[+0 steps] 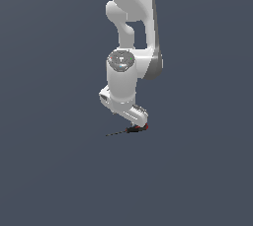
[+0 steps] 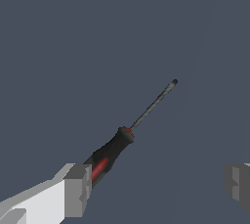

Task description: Pick up the object and move it to a goal position.

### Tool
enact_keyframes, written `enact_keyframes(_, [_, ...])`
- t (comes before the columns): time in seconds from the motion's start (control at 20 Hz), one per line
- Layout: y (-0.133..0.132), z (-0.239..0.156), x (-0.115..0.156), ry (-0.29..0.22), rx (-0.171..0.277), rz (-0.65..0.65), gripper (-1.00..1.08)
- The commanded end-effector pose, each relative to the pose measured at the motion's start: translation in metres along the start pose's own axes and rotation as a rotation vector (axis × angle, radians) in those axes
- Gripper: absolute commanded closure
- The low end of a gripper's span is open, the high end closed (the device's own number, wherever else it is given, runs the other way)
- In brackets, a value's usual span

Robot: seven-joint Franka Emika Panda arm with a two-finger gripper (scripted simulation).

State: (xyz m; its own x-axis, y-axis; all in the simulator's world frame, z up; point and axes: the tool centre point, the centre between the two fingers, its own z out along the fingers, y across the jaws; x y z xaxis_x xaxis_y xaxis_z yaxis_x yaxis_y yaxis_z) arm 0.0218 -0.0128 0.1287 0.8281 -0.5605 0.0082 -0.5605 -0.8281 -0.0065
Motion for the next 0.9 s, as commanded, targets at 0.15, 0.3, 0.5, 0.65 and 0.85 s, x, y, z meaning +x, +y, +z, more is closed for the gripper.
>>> enact_keyframes(0.15, [-0.005, 0.013, 0.0, -0.004, 0.0, 0.152, -0.92])
enact_keyframes(0.3, [-0.007, 0.021, -0.001, -0.006, 0.0, 0.234, -0.92])
enact_keyframes(0.5, [-0.01, 0.03, -0.001, -0.007, -0.001, 0.343, -0.92])
enact_keyframes(0.65, [-0.012, 0.037, -0.001, -0.008, -0.003, 0.425, -0.92])
enact_keyframes(0.85, [-0.014, 0.046, -0.002, -0.008, -0.005, 0.529, -0.92])
